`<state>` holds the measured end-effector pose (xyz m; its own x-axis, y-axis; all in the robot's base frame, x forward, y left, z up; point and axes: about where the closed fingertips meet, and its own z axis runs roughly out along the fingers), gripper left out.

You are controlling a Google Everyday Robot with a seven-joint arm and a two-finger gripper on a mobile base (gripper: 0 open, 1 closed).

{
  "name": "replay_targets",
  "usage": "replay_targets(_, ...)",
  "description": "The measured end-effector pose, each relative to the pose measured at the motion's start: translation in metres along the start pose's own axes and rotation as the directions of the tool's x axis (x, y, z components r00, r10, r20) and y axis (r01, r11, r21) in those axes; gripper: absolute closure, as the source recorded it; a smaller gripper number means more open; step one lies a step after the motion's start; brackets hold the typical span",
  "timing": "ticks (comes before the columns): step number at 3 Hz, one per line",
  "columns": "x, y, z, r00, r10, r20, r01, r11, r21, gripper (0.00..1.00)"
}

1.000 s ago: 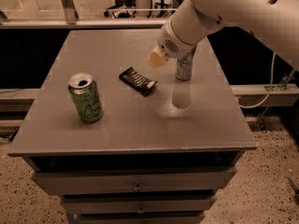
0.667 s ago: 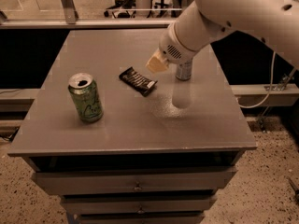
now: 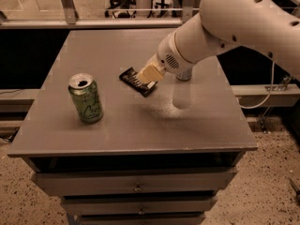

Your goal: Move rxbar chocolate near redbull can

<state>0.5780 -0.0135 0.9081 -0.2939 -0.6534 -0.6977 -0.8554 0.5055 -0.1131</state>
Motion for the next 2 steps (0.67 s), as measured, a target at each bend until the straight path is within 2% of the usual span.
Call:
replay_targets(1,-0.006,0.005,0.013,0.999,0.020,0.050,-0.020,0.9997,-0.012,0.01)
replay_targets(2,-0.012,0.009,0.033,0.996,0.040,0.077,-0.038,0.9991,-0.021,0.00)
